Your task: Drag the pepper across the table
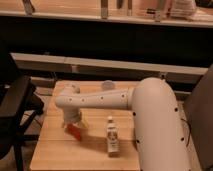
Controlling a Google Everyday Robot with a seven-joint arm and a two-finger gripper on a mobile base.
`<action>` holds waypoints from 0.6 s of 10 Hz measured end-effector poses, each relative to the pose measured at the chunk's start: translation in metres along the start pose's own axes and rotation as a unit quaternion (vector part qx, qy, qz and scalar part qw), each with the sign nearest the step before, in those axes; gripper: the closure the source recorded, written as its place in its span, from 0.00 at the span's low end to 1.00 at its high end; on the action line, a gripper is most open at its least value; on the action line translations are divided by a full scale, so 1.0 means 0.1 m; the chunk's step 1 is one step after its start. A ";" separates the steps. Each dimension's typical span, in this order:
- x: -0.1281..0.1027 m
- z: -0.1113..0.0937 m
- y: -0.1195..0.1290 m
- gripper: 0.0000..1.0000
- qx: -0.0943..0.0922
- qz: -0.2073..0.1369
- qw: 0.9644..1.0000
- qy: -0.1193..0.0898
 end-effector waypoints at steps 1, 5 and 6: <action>0.01 0.00 0.00 0.20 0.000 0.000 1.000 0.000; 0.05 0.00 0.00 0.20 0.001 0.005 1.000 0.002; 0.06 0.00 0.00 0.20 0.001 0.005 1.000 0.002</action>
